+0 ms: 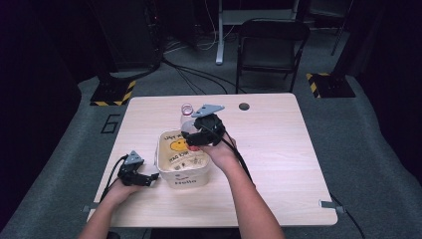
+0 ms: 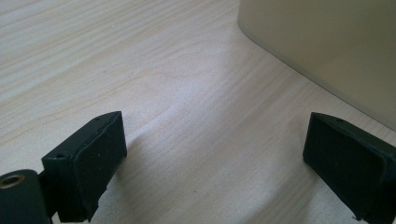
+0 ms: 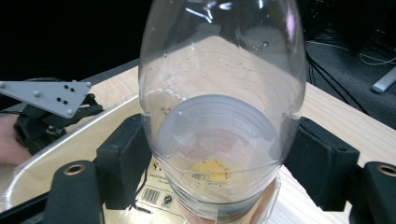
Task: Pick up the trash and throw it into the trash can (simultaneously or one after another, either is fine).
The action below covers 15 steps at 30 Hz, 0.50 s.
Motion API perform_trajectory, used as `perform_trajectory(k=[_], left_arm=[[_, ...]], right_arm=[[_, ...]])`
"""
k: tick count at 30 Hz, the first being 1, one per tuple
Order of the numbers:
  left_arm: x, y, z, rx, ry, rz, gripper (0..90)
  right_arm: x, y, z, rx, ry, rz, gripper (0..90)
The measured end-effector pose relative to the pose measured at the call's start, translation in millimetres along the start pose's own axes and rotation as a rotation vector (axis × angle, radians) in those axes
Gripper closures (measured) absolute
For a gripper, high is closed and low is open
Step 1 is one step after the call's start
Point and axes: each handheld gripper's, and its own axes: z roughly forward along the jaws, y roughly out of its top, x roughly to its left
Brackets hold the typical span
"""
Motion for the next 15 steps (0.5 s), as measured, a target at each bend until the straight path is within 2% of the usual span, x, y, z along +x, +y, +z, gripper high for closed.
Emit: perform_trajectory(k=[4,11,15], left_arm=[[0.0,0.0,0.0,0.0,0.0,0.0,6.0],[0.0,0.0,0.0,0.0,-0.001,0.0,6.1],[0.1,0.0,-0.1,0.0,-0.001,0.0,6.0]], right_arm=[[-0.8,-4.9,5.4,0.003,-0.005,-0.001,25.3],[0.9,-13.4,18.3,0.055,-0.006,-0.031,25.4],[1.1,-16.6,21.3,0.066,-0.006,-0.035,25.4]])
